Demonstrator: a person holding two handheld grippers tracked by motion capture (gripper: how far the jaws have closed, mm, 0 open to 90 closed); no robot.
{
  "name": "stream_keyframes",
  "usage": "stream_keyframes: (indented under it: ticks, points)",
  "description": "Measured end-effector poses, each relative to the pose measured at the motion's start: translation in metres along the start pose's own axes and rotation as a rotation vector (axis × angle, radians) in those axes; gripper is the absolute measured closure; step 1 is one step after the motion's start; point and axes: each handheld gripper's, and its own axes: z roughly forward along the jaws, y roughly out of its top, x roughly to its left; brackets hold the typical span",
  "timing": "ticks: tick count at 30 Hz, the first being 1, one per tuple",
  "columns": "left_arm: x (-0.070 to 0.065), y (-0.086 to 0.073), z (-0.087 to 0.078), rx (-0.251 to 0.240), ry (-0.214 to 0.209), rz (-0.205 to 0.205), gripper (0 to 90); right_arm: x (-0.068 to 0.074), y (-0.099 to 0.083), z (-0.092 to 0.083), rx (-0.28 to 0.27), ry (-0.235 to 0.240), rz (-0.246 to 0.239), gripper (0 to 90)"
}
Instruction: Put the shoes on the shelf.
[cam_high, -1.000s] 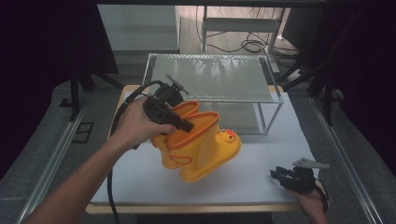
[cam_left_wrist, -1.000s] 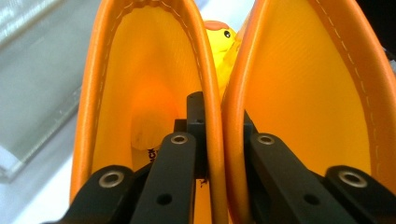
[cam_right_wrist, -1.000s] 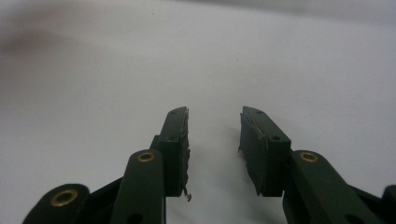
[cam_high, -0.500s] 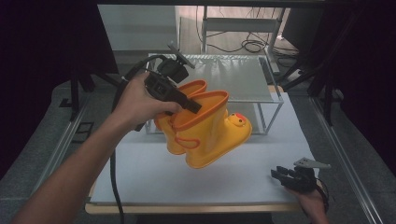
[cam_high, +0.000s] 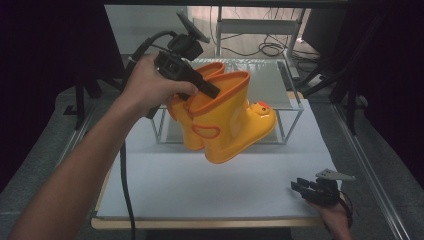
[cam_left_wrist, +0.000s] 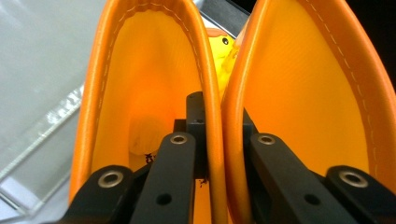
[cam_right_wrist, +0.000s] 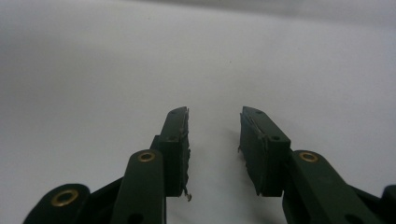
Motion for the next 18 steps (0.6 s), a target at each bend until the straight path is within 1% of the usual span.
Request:
stream_keyframes:
  ticks: [2,3,4,6,11,15,17,18]
  points:
    - [0.002,0.006,-0.002,-0.008,0.014,-0.005,83.9,0.0,0.0,0.0,-0.002,0.0,0.002,62.8]
    - [0.004,0.013,-0.003,-0.015,0.024,-0.013,83.9,0.0,0.0,-0.001,-0.003,0.0,0.001,62.8]
    - [0.004,0.013,-0.003,-0.015,0.024,-0.013,83.9,0.0,0.0,-0.001,-0.003,0.0,0.001,62.8]
    - [0.006,0.018,-0.003,-0.026,0.03,-0.028,83.9,-0.001,0.0,0.0,-0.004,0.002,0.001,62.8]
    - [0.017,0.033,-0.002,-0.047,0.047,-0.053,83.8,0.0,0.0,0.0,-0.002,0.005,0.001,62.8]
    - [0.027,0.047,0.002,-0.065,0.064,-0.09,83.8,0.001,0.0,0.001,-0.005,0.007,0.0,62.8]
    - [0.032,0.054,0.006,-0.067,0.084,-0.113,83.7,0.002,0.0,0.002,-0.003,0.009,-0.002,62.8]
    - [0.037,0.061,0.011,-0.071,0.11,-0.138,83.7,0.003,0.0,0.003,0.002,0.012,-0.008,62.8]
